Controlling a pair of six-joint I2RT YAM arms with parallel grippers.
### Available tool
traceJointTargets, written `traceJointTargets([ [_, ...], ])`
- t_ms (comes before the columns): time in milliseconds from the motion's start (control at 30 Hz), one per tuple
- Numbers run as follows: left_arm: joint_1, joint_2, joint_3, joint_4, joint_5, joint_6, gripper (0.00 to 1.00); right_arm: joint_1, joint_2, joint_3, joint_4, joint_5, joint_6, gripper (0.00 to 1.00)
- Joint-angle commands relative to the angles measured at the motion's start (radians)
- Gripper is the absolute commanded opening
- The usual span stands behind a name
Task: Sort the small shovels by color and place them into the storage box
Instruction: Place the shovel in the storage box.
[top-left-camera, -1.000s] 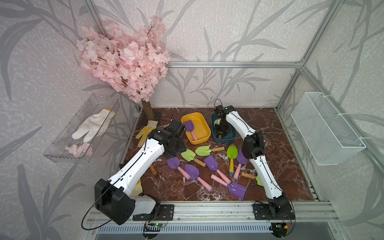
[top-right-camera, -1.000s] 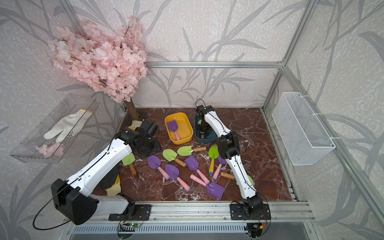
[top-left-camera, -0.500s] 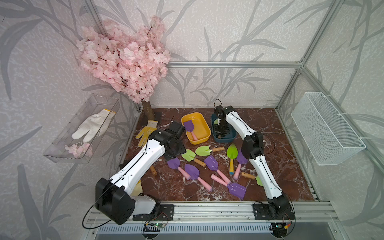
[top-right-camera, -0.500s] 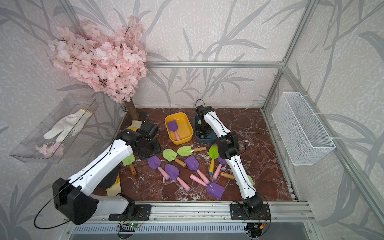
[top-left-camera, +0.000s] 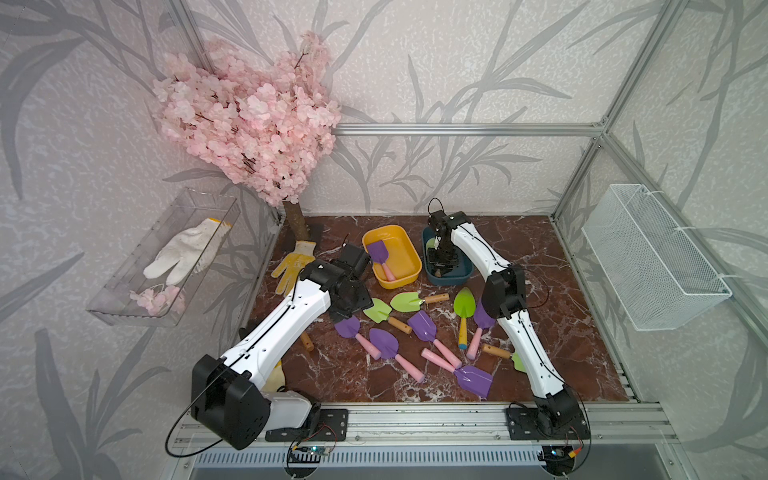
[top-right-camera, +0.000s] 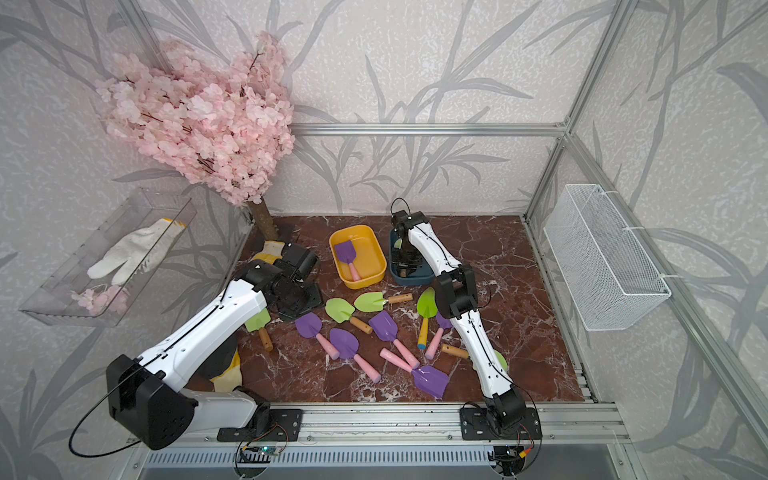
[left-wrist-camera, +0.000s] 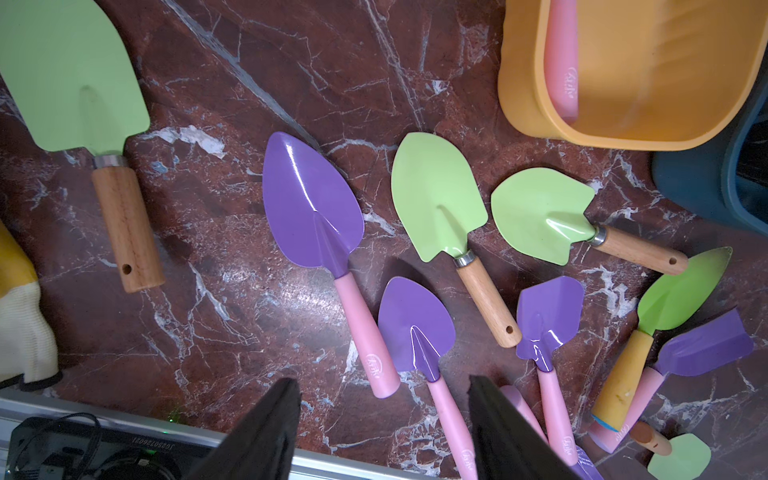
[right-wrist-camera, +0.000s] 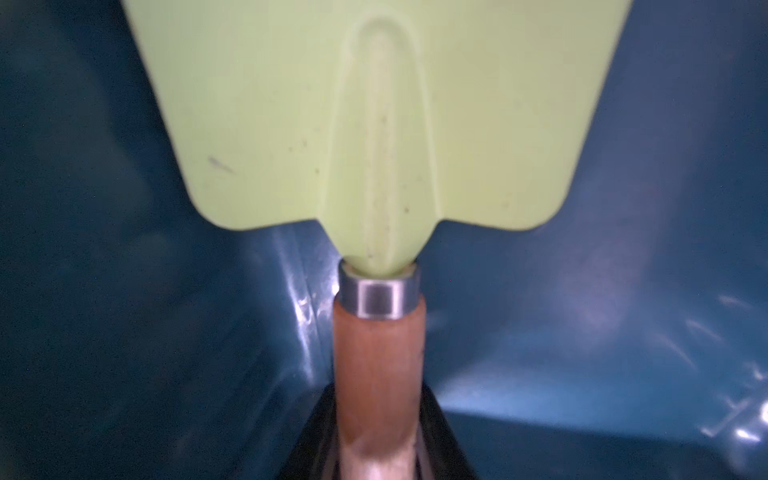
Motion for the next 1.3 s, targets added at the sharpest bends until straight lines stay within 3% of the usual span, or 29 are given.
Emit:
traceJointTargets([
  [0,0.002,0.012,-0.006,0.004,0.004,0.009,0.68,0.013,0.045,0.013,0.009,-0.012,-0.009,0.19],
  [1267,0.008,0.01,-0.008,0.013,0.012,0.013,0.68,0.007,0.006,0.04,0.023,0.013,0.005,0.39],
])
